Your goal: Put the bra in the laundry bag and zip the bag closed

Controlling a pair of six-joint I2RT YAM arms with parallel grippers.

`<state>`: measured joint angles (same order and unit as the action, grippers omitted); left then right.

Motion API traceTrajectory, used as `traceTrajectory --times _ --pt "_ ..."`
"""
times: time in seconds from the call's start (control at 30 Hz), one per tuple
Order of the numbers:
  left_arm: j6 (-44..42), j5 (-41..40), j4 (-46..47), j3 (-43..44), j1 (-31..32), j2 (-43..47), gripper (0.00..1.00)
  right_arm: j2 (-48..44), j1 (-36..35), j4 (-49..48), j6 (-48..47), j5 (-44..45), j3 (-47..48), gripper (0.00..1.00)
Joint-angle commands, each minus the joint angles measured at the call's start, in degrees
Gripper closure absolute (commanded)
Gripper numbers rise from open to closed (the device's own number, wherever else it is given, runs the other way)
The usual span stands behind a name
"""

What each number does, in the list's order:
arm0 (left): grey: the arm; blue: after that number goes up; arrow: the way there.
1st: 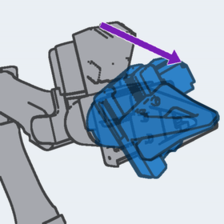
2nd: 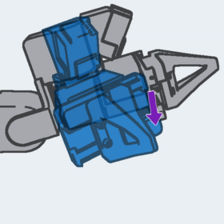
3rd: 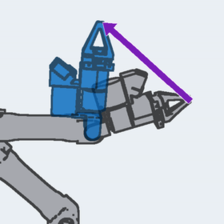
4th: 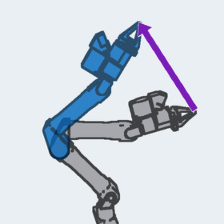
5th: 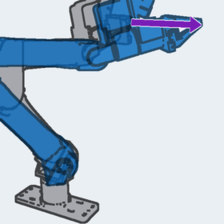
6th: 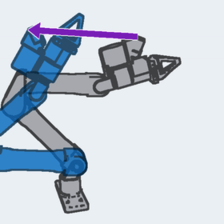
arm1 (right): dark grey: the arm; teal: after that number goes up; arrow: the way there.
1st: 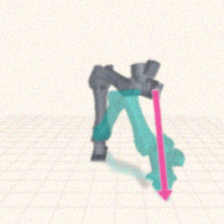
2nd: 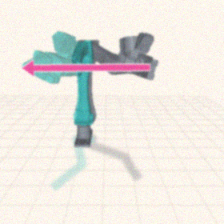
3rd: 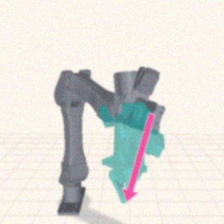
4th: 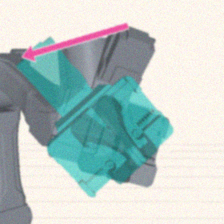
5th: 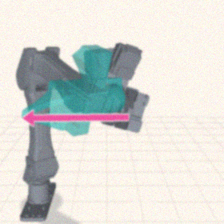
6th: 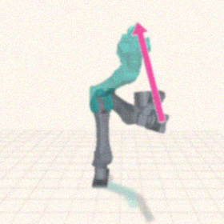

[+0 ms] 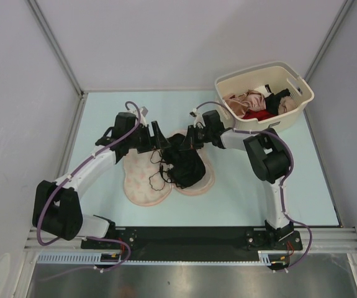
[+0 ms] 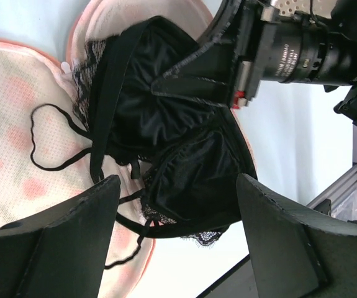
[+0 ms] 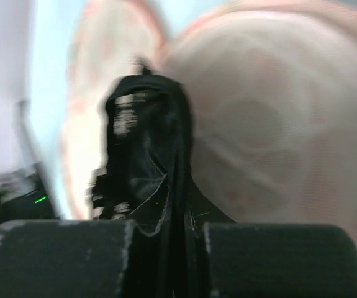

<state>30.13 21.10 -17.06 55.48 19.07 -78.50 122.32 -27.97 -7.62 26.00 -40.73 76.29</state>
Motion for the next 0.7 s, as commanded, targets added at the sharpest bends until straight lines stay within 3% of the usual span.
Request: traceTrajectory --times 0.0,0.2,0.43,0.6,0.67 --pt "0.98 2.01 3.96 -1.25 -0.17 0.19 0.2 0.29 -2.52 7.26 -9.46 19.78 3.16 1.0" --pt "0.81 0.35 3.44 -3.01 0.0 0.8 0.2 -0.42 -6.57 10.86 -13.07 42.8 2.54 1.0" --pt "0.72 -0.27 2.91 -4.42 0.0 1.94 0.19 -3.13 -5.26 9.64 -6.07 35.74 1.58 0.94" --pt "0.63 -0.8 2.65 -5.12 0.09 1.69 0.15 -4.9 -3.94 8.75 -2.44 30.97 0.79 0.7" --pt "0.54 -0.36 2.38 -5.03 0.09 1.07 0.13 -5.43 -3.94 10.68 -2.97 31.85 1.05 0.65"
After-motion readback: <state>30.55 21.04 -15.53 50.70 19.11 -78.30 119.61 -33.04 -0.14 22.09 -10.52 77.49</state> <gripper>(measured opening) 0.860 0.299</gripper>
